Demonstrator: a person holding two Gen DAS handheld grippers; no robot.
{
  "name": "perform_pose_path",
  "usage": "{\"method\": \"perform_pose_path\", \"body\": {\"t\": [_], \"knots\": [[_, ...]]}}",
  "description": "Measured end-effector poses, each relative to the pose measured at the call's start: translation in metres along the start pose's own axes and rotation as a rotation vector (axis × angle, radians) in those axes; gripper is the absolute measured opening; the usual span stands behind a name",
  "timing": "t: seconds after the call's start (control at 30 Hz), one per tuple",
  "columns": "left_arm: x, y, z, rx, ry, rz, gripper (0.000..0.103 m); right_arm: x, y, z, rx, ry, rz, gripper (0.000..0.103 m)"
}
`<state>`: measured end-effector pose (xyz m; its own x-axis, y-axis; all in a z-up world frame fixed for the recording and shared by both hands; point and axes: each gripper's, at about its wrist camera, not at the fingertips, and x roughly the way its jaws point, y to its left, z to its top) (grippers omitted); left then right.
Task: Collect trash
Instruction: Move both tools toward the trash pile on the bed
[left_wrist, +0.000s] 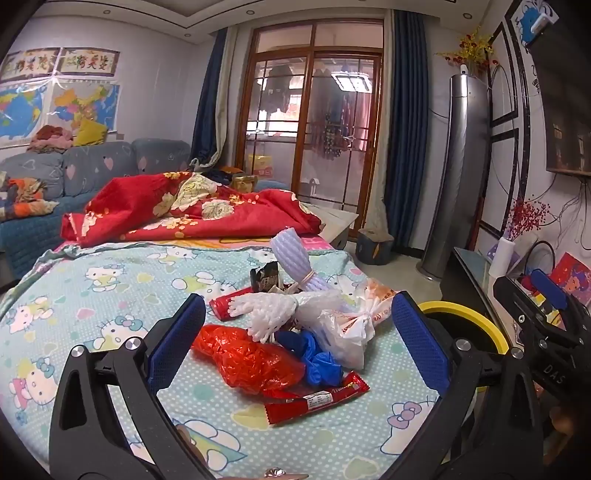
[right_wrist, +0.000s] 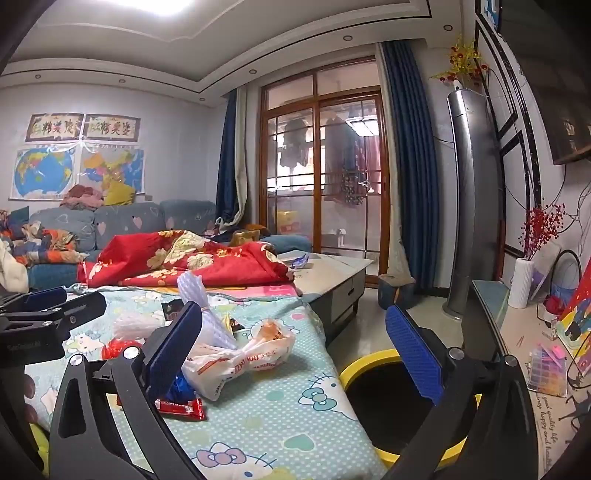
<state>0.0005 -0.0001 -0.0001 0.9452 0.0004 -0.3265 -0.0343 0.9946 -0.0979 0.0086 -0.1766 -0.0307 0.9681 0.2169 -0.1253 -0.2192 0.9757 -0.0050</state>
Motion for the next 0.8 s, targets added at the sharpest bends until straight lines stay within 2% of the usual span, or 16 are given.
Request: {"method": "perform_pose_path", "body": {"t": [0.8], "knots": [[-0.0054, -0.0061, 0.0055, -0.005, -0.014, -0.008, 0.093, 0.0042, 0.0019, -0.0036, -0.001, 0.007, -0.007, 0.097]]}}
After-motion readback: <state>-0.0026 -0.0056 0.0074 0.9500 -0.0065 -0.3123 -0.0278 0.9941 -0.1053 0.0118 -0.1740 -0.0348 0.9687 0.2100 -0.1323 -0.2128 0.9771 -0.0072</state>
